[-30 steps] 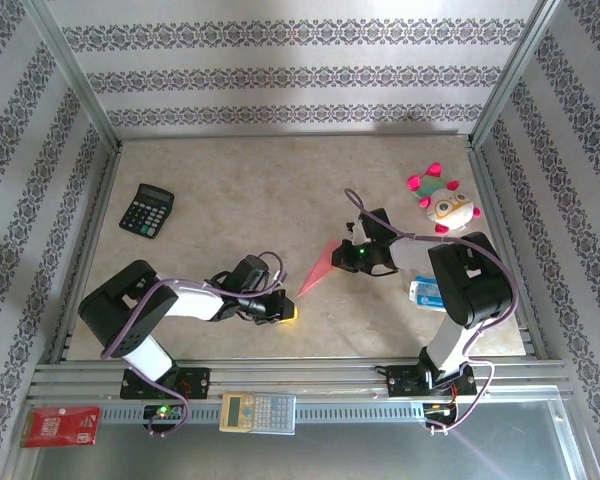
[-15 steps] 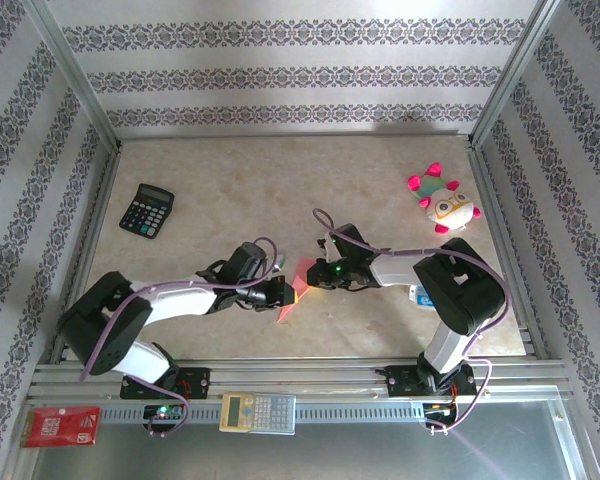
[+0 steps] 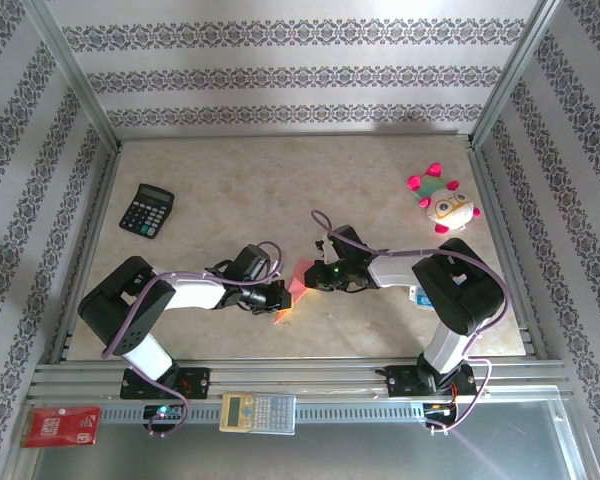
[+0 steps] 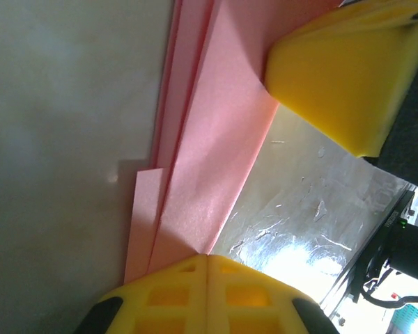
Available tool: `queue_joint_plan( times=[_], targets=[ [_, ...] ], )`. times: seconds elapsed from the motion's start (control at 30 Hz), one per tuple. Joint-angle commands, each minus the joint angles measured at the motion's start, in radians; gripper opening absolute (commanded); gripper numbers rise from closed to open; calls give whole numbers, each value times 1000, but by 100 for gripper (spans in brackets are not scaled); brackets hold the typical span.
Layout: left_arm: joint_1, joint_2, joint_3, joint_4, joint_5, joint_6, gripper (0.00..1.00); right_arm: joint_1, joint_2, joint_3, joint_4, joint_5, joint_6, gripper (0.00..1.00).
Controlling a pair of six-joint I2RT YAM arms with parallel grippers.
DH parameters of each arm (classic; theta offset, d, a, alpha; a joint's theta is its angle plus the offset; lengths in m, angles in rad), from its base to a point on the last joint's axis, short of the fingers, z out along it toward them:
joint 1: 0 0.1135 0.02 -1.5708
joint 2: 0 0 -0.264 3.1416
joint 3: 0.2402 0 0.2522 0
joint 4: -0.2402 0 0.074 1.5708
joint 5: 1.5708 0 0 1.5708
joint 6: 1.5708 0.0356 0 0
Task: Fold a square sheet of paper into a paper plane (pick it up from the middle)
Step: Fold the wing for the fifth time at the center of the table.
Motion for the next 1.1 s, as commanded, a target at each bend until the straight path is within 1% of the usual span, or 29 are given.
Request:
queue_joint_plan(
  times=[0.0, 0.3, 0.77, 0.93, 1.07],
  targets=[
    [13, 22, -70, -99, -42, 28, 0, -36, 22, 18, -48, -1, -34, 8],
    [13, 49, -120, -83, -39, 37, 0, -135, 41, 38, -64, -32, -79, 8],
    [11, 36, -127, -79, -21, 32, 0, -300, 82, 102, -134, 4, -124, 7],
    [7, 22, -116, -73, -17, 17, 0, -343, 18, 120, -166, -13, -137, 8],
    [-4, 7, -90, -58, -12, -9, 0, -305, -111, 64, -177, 7, -138, 10]
  ],
)
